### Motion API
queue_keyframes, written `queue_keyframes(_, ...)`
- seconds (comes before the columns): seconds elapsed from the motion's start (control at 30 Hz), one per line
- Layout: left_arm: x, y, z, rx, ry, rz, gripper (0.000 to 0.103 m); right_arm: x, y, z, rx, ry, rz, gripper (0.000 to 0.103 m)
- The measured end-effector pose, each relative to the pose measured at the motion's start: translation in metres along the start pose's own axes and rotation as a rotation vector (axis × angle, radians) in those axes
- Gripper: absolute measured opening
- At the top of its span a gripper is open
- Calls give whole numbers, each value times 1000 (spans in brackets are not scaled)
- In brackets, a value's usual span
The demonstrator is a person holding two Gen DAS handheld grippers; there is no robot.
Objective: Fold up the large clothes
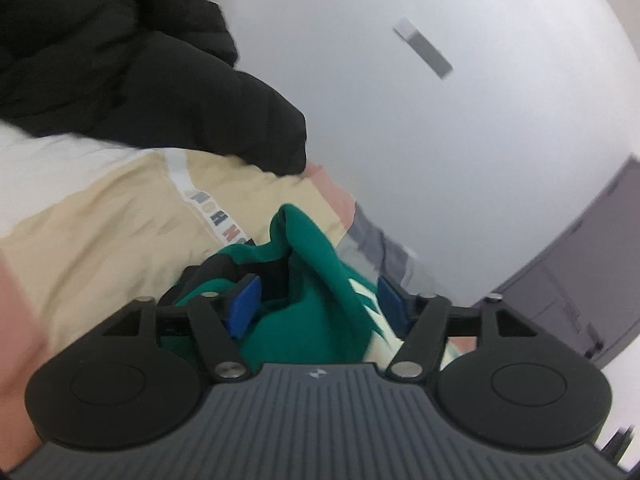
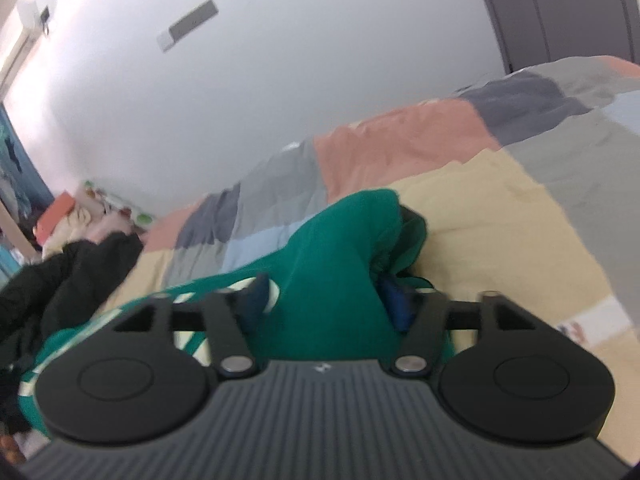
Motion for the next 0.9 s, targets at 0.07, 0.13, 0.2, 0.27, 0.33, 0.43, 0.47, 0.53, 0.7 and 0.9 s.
queue_keyframes(0.07, -2, 1, 22, -27, -19, 71, 79, 1, -1, 19, 15, -18, -32, 76)
queue_keyframes(0.13, -5, 1, 38, -41, -15, 134, 82, 1, 0, 41, 41, -41, -60, 76)
queue_keyframes(0.2, -10, -2, 47, -63, 2, 173, 82, 0, 6, 61, 69, -80, -47, 76)
queue_keyframes(0.27, -15, -8, 50, -72, 26, 186, 82, 0, 15, 73, 96, -114, 4, 76)
queue_keyframes(0.33, -20, -15, 49, -64, 55, 191, 82, -3, 28, 77, 146, -115, 79, 75)
queue_keyframes(0.43, -31, -16, 41, -59, 112, 236, 82, -15, 46, 69, 199, -77, 170, 74)
queue_keyframes(0.47, -35, -16, 37, -65, 125, 243, 82, -21, 52, 64, 213, -61, 203, 70)
queue_keyframes(0.53, -42, -15, 30, -68, 158, 262, 83, -30, 63, 53, 222, -30, 250, 70)
queue_keyframes(0.7, -56, -9, 16, -79, 221, 323, 87, -55, 80, 17, 169, 83, 376, 69)
queue_keyframes(0.9, -77, 5, -3, -27, 302, 389, 97, -89, 83, -16, 84, 185, 532, 69)
Point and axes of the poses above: each gripper's, at about its wrist camera, not at the fingertips, and z roughly against the way its jaws point, y to its left, x to its top, the point moved 1 cm from there along -z, roughly the way its jaws point, and after that the axes turned 8 degrees about -z, right-handed, at the moved point
